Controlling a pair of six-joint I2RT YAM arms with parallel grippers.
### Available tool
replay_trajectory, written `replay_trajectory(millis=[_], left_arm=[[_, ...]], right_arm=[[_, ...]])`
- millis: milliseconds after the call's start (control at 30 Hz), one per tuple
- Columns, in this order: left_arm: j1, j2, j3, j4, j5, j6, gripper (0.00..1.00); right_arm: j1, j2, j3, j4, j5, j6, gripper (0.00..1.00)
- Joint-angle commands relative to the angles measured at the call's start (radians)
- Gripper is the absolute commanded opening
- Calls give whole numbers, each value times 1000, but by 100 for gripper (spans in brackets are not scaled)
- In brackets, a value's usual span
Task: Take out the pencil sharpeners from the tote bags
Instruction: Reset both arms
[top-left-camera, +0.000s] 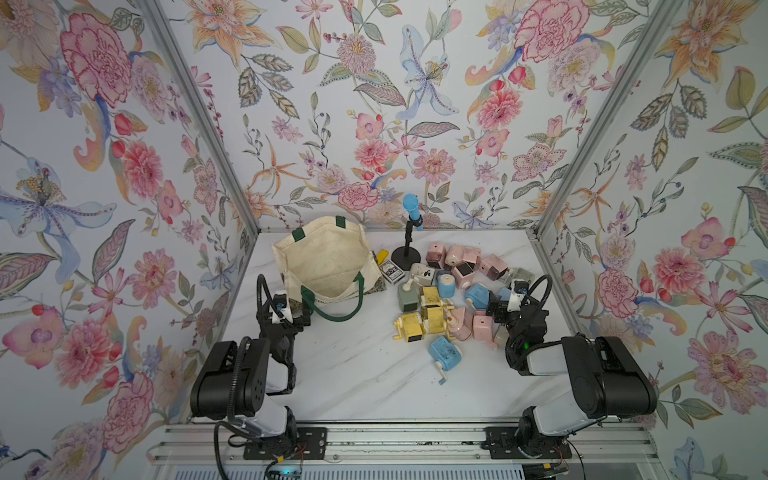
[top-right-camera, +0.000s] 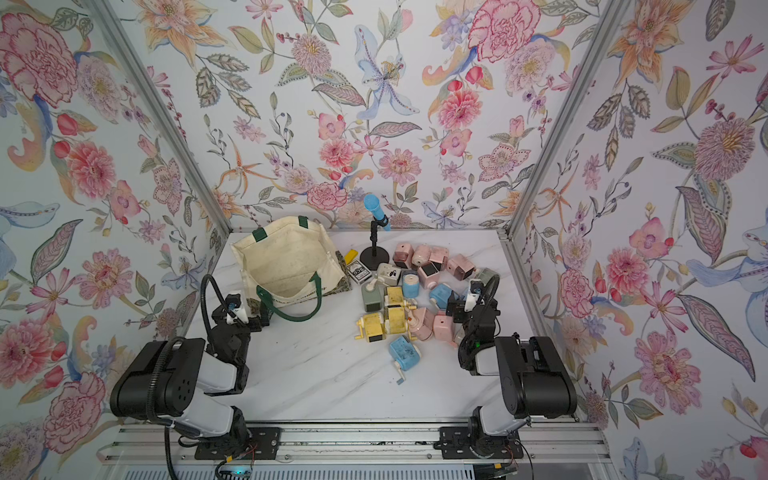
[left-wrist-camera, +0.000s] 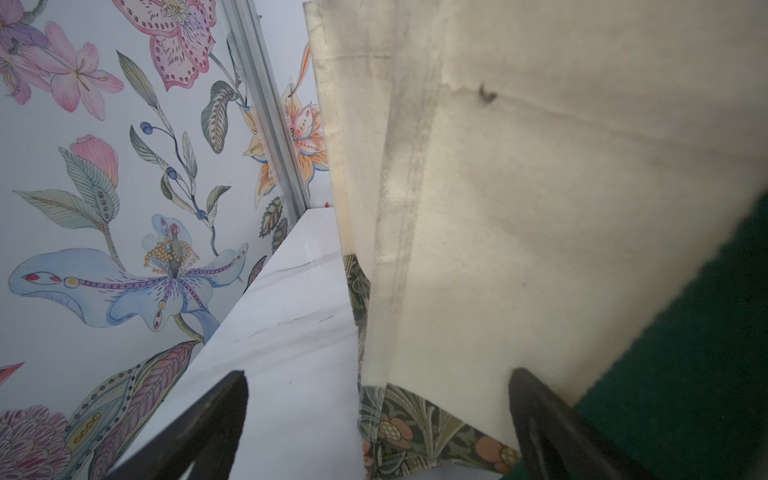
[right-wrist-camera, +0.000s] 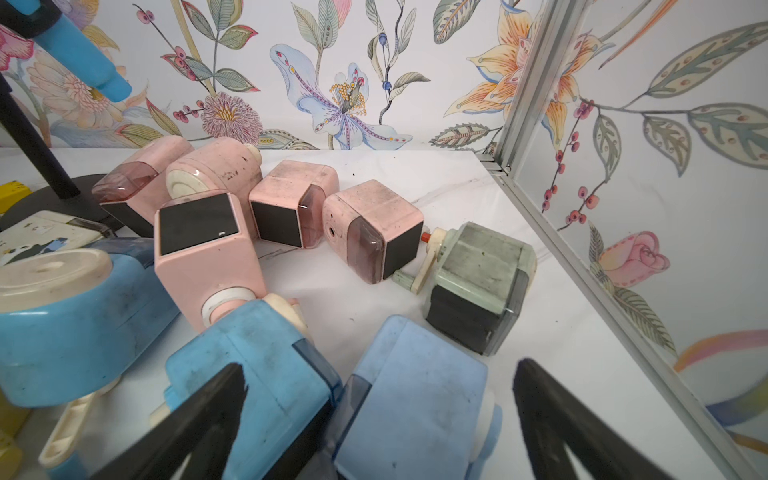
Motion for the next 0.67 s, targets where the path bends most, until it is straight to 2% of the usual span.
replay_trajectory(millis=[0, 67, 633], left_arm=[[-6, -1, 20, 57, 22, 17, 100], [-6, 0, 20, 56, 22, 17, 100], [-6, -1, 28, 43, 51, 28, 100]], right_arm=[[11, 4, -6, 11, 19, -18, 100], [-9, 3, 6, -13, -21, -8, 100], [-29, 3, 15, -32, -64, 1, 100]])
